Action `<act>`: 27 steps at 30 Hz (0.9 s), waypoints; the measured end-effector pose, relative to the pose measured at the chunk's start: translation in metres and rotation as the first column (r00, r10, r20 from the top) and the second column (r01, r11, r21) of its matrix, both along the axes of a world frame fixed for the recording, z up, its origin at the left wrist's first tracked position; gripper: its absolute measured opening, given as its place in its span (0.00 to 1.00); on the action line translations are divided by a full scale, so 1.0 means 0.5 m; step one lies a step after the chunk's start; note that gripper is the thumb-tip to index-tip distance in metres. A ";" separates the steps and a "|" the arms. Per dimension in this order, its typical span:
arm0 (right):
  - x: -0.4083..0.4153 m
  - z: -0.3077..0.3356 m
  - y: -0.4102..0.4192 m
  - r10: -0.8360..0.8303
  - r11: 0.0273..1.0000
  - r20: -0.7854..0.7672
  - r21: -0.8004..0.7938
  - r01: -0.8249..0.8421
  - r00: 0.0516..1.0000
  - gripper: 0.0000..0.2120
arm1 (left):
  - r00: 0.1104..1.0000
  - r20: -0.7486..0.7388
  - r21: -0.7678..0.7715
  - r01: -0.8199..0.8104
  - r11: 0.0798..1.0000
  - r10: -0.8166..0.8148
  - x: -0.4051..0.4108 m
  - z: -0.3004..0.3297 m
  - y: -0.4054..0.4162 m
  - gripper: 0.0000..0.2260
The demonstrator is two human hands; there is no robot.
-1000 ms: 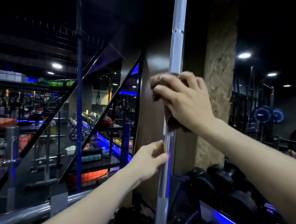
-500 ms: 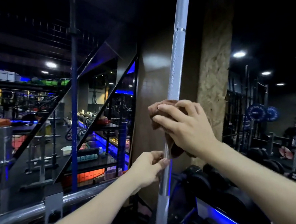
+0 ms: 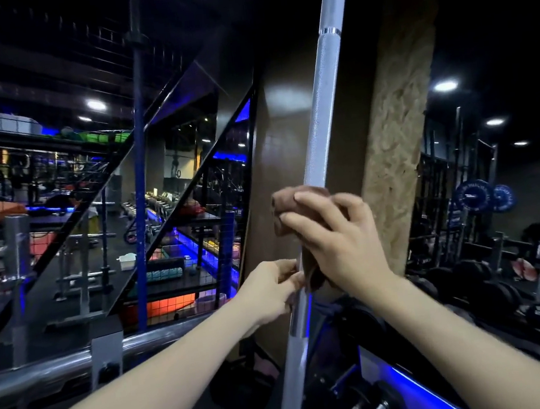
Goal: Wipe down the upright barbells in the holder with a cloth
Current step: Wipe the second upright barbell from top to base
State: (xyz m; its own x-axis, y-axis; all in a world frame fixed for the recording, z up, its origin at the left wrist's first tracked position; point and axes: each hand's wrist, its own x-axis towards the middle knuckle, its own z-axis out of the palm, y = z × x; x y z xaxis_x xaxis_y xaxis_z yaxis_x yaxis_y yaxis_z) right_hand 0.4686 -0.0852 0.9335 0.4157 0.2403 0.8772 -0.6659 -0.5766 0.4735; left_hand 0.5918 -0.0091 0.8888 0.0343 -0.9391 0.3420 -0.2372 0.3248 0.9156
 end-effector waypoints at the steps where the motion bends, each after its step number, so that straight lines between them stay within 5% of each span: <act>1: 0.004 0.034 0.004 0.002 1.000 0.025 0.011 -0.002 1.000 0.13 | 0.999 0.033 -0.004 -0.022 1.000 0.022 0.001 0.000 0.000 0.06; 7: 0.033 0.132 0.020 0.108 0.986 0.282 0.095 -0.139 0.953 0.14 | 0.999 0.039 0.016 -0.014 1.000 0.013 0.007 -0.006 -0.001 0.12; 12: 0.014 -0.027 0.001 0.148 0.976 0.184 0.131 -0.173 0.972 0.14 | 0.998 0.046 -0.029 -0.039 0.999 0.040 0.000 -0.009 -0.007 0.07; 15: -0.005 -0.009 0.006 0.118 0.984 0.100 0.122 -0.130 0.988 0.16 | 0.996 0.066 -0.021 -0.054 0.998 0.055 0.001 -0.004 -0.004 0.10; 20: 0.021 0.134 0.026 0.110 0.965 0.263 0.203 -0.166 0.959 0.21 | 0.997 0.055 0.018 -0.045 0.999 0.044 0.006 -0.006 -0.006 0.11; 27: 0.013 -0.050 0.014 0.181 0.912 0.214 0.328 -0.245 0.960 0.23 | 0.999 -0.028 0.008 -0.018 1.000 0.018 0.002 -0.009 -0.011 0.09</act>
State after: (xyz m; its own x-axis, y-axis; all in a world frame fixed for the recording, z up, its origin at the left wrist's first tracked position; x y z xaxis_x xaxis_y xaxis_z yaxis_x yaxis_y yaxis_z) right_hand 0.4749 -0.0781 0.9086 0.2214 -0.0277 0.9748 -0.5621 -0.8204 0.1044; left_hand 0.5926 -0.0146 0.8843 0.0609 -0.9407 0.3337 -0.2172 0.3138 0.9243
